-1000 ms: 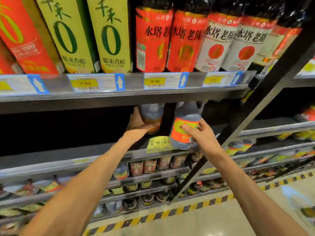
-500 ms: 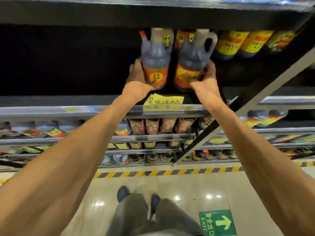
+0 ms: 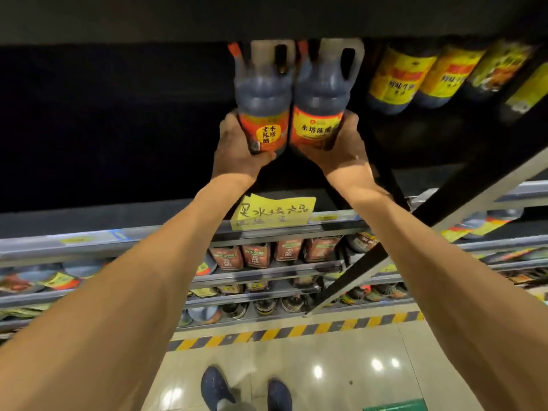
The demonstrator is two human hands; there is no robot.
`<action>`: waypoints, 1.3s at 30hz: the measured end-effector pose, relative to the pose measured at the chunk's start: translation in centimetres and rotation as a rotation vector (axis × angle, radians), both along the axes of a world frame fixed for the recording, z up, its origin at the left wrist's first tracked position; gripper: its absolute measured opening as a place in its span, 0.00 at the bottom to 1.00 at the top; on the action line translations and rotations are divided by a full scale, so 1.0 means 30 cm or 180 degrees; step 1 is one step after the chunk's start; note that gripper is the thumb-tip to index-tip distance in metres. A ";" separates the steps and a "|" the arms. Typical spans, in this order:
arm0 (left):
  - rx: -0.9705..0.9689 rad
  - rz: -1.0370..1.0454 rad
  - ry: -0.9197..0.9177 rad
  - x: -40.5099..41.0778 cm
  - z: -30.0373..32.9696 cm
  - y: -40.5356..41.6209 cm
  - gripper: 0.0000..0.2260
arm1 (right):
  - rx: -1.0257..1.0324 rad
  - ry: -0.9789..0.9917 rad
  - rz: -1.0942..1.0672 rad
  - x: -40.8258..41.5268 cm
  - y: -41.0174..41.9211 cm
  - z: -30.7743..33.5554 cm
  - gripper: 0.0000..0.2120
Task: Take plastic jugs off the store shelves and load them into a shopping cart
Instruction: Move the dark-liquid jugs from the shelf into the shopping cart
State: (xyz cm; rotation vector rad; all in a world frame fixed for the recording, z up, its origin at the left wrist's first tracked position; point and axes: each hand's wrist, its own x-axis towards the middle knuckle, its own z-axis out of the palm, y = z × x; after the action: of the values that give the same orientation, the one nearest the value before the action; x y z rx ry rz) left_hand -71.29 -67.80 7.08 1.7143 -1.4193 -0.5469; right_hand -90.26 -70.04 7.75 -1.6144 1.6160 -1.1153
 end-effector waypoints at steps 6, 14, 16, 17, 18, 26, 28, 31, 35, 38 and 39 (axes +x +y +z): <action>-0.0132 -0.0088 0.0264 0.004 -0.022 -0.098 0.36 | -0.0319 0.0076 0.0073 -0.012 -0.111 -0.039 0.41; -0.0158 -0.0319 0.0537 0.033 -0.077 -0.196 0.41 | -0.0487 -0.0079 0.0351 -0.030 -0.203 -0.080 0.40; -0.0187 -0.0277 0.0475 0.033 -0.089 -0.196 0.43 | -0.0555 -0.0098 0.0416 -0.030 -0.209 -0.095 0.40; -0.0193 -0.0255 0.0451 0.032 -0.093 -0.196 0.43 | -0.0559 -0.0132 0.0429 -0.032 -0.207 -0.098 0.40; -0.0198 -0.0245 0.0436 0.030 -0.092 -0.194 0.43 | -0.0561 -0.0168 0.0437 -0.034 -0.207 -0.102 0.40; -0.0225 -0.0143 0.0359 0.024 -0.087 -0.189 0.43 | -0.0566 -0.0306 0.0635 -0.048 -0.200 -0.112 0.42; -0.0214 -0.0115 0.0363 0.021 -0.086 -0.189 0.43 | -0.0587 -0.0268 0.0638 -0.046 -0.199 -0.114 0.41; -0.0169 -0.0099 0.0305 0.019 -0.079 -0.182 0.43 | -0.0619 -0.0197 0.0621 -0.043 -0.200 -0.113 0.41; -0.0137 -0.0118 0.0196 0.019 -0.074 -0.172 0.43 | -0.0558 -0.0212 0.0624 -0.042 -0.203 -0.112 0.40; -0.0080 -0.0085 0.0132 0.015 -0.065 -0.164 0.42 | -0.0528 -0.0213 0.0618 -0.039 -0.200 -0.109 0.41; -0.0040 -0.0061 0.0116 0.013 -0.059 -0.163 0.41 | -0.0508 -0.0209 0.0624 -0.039 -0.199 -0.107 0.41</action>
State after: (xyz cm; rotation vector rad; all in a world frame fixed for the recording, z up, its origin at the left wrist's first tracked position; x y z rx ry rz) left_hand -70.90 -72.68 5.32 1.6743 -1.4118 -0.5759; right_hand -91.43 -76.00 4.55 -1.7759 1.3234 -1.2044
